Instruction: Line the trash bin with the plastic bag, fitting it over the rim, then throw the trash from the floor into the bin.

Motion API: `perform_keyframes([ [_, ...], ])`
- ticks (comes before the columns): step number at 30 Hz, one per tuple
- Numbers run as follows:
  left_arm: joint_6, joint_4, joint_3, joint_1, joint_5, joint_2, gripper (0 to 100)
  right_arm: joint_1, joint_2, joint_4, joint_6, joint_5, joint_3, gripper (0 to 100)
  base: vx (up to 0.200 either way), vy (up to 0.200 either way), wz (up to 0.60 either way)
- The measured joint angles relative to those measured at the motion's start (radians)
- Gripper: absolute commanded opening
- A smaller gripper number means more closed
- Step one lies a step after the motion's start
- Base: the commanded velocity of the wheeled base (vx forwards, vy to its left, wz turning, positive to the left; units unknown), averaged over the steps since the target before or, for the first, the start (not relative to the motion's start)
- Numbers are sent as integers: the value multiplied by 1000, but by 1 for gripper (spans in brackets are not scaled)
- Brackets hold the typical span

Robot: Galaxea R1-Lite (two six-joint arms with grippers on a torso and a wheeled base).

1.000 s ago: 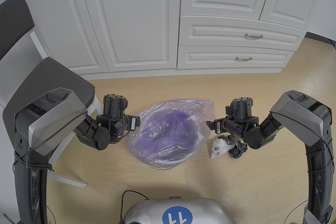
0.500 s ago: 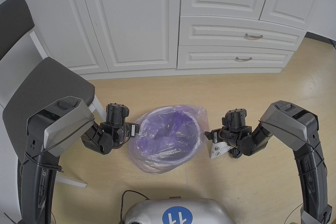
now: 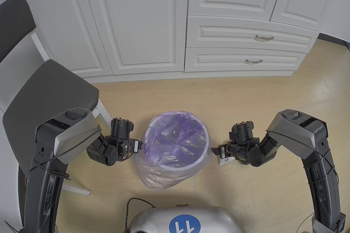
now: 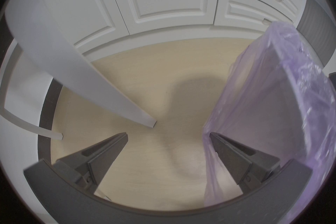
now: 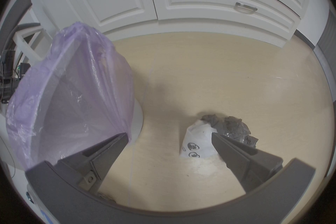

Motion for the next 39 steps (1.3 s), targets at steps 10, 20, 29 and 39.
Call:
perform_keyframes([
  [10,-6,2,29,35,-4,-25,100,-5,-67,4,-74,0,80,100,0,0,0],
  [20,0,-144,257,22,-47,-177,100,-3,-291,8,-13,92,181,100,0,0,0],
  [29,-1,-237,334,1,-56,-247,100,148,-338,60,280,32,107,100,0,0,0],
  [39,0,-425,438,-14,-57,-264,100,244,-169,187,302,-285,-164,100,0,0,0],
])
